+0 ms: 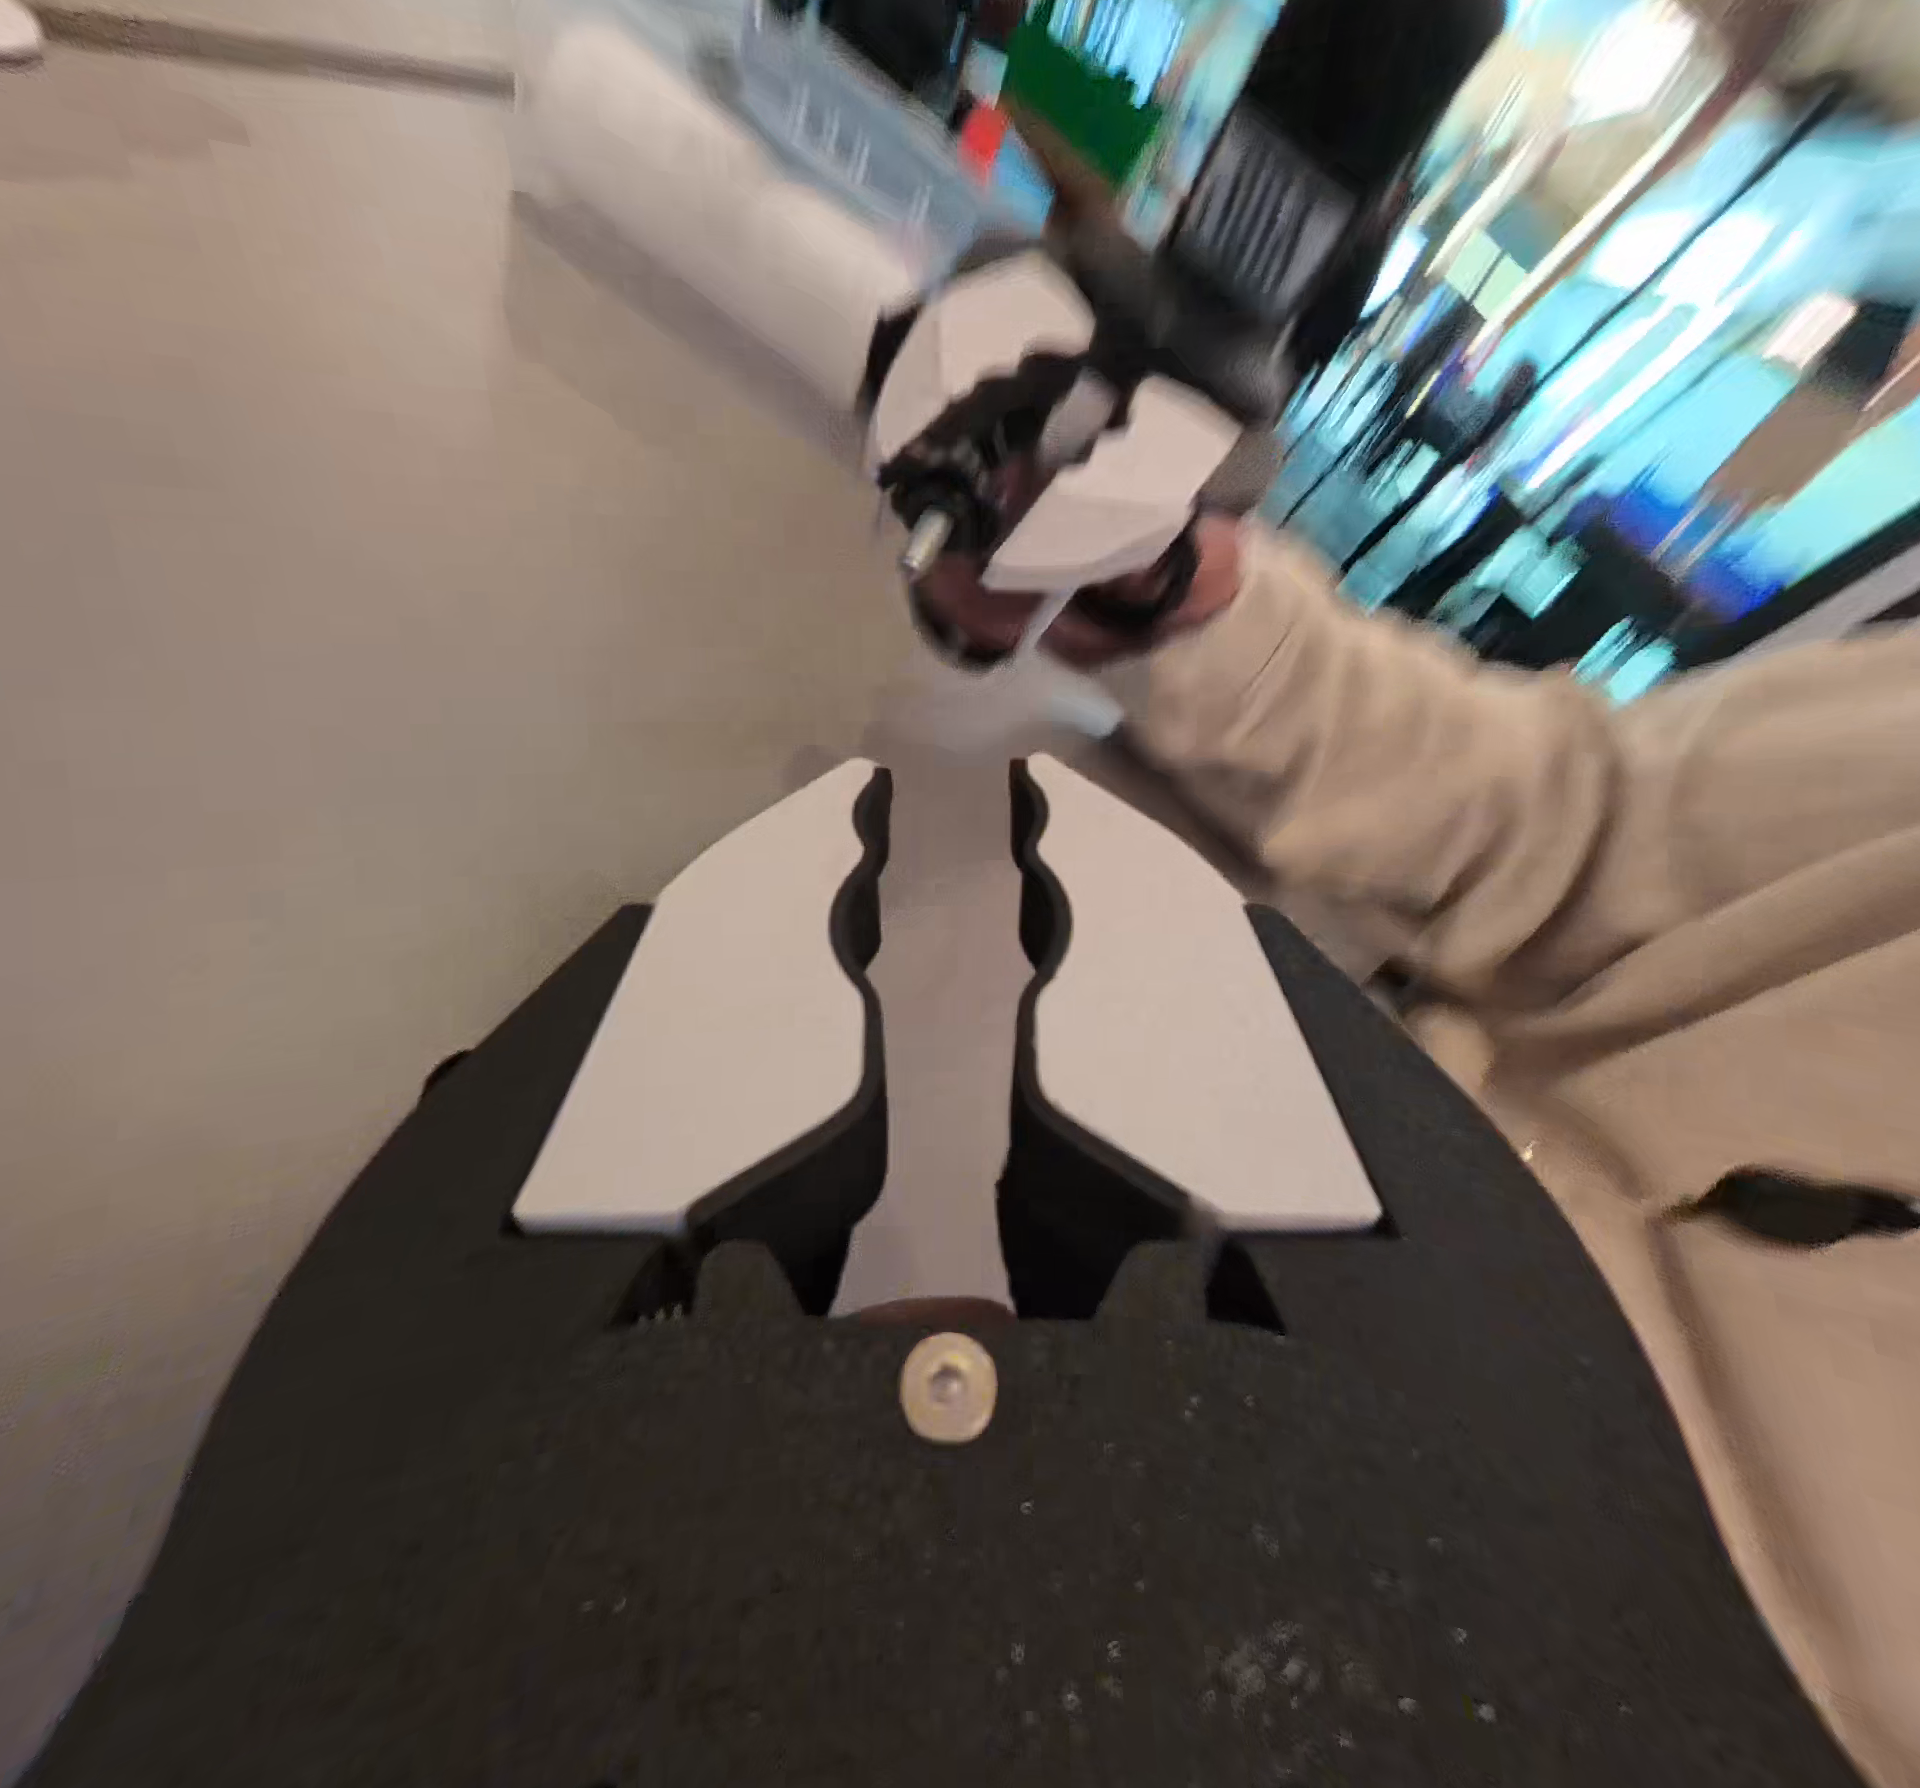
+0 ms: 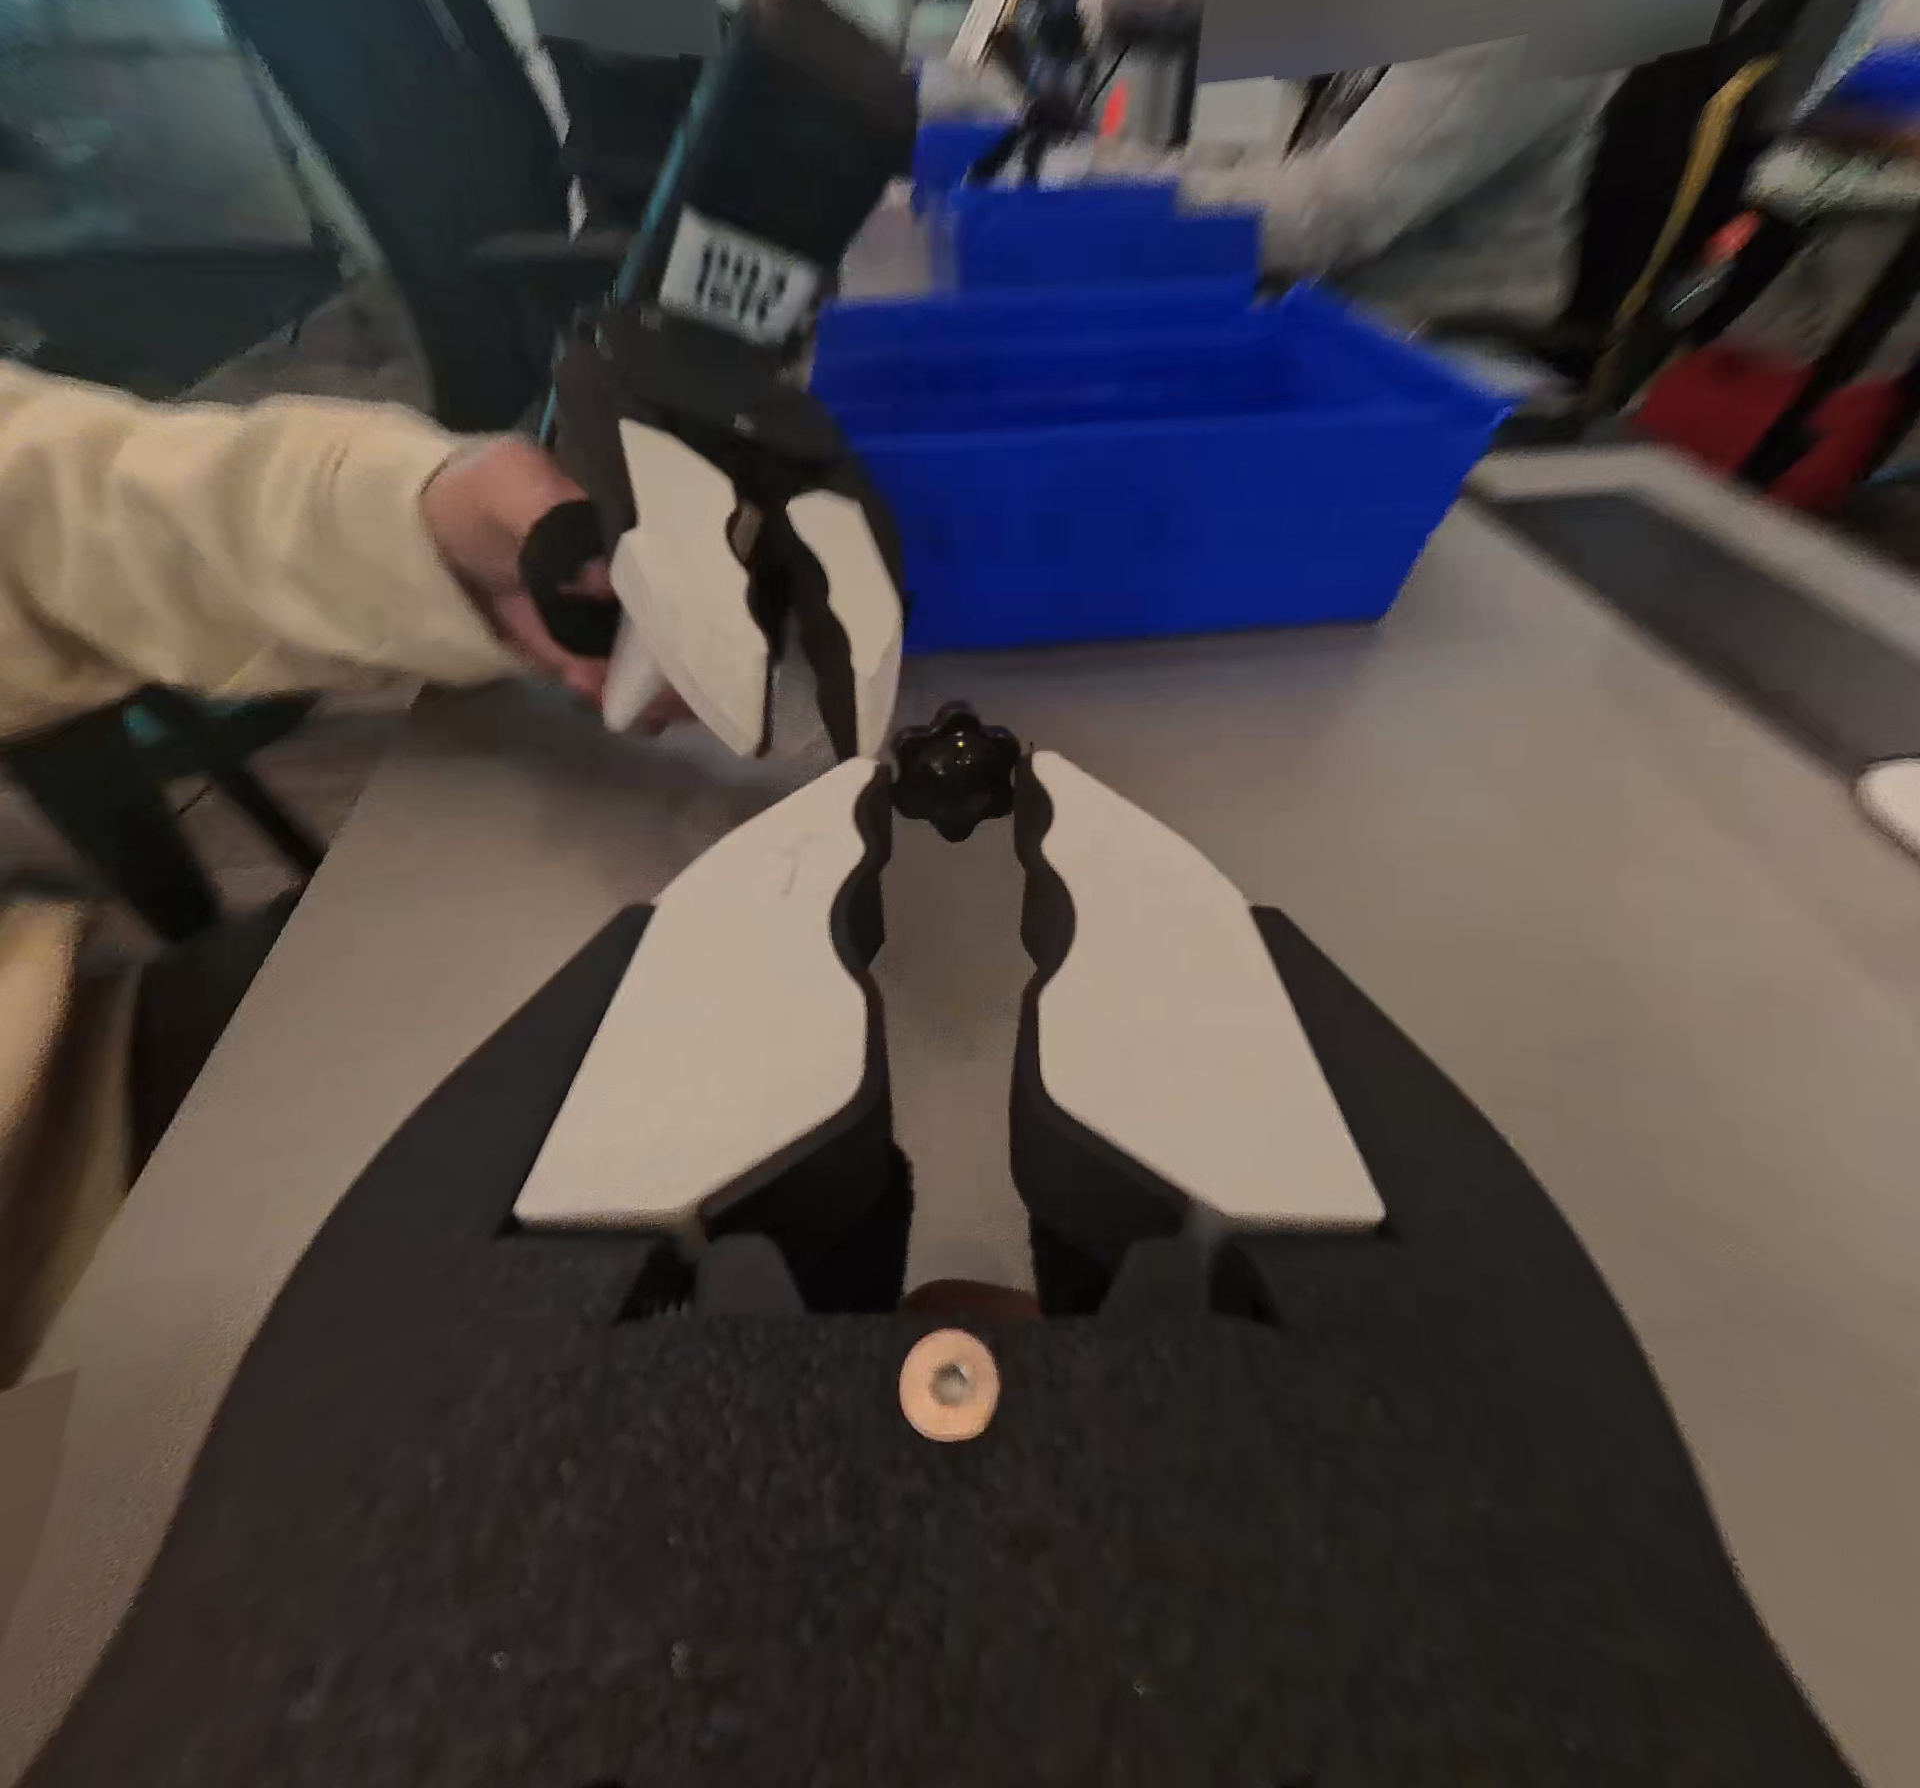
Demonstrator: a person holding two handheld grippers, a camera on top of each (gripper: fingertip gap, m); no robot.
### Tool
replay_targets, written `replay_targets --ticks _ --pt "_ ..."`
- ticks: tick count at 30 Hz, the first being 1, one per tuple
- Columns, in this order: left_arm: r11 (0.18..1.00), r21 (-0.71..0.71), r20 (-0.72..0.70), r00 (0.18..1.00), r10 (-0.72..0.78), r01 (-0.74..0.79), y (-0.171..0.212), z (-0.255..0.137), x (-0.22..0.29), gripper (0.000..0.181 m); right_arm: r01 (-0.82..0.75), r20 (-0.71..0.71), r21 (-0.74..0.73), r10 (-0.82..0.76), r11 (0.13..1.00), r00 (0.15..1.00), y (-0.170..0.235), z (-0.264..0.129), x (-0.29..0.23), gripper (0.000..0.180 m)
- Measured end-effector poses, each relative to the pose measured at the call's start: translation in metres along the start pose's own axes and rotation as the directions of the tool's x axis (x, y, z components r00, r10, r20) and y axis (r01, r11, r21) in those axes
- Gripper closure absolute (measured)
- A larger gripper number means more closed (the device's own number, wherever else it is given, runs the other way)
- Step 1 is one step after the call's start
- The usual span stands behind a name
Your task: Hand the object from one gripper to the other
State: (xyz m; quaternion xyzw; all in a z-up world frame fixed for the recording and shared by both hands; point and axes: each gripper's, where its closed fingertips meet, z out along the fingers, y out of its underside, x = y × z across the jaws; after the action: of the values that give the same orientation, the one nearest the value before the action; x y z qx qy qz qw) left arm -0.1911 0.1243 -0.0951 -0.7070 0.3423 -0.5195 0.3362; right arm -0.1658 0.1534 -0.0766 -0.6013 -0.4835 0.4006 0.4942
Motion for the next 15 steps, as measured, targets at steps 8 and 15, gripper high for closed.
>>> replay_targets --ticks 8,15 --pt "0.922 0.277 -0.211 0.953 -0.215 0.27 -0.042 0.0 0.024 0.154 -0.173 0.179 0.419 0.106 0.891 0.978 -0.041 -0.002 -0.021 0.157" --pt "0.898 0.27 -0.315 0.913 -0.259 0.348 -0.043 -0.007 0.028 0.164 0.001 0.1 0.37 -0.041 0.929 0.994 -0.034 0.016 -0.036 0.158"
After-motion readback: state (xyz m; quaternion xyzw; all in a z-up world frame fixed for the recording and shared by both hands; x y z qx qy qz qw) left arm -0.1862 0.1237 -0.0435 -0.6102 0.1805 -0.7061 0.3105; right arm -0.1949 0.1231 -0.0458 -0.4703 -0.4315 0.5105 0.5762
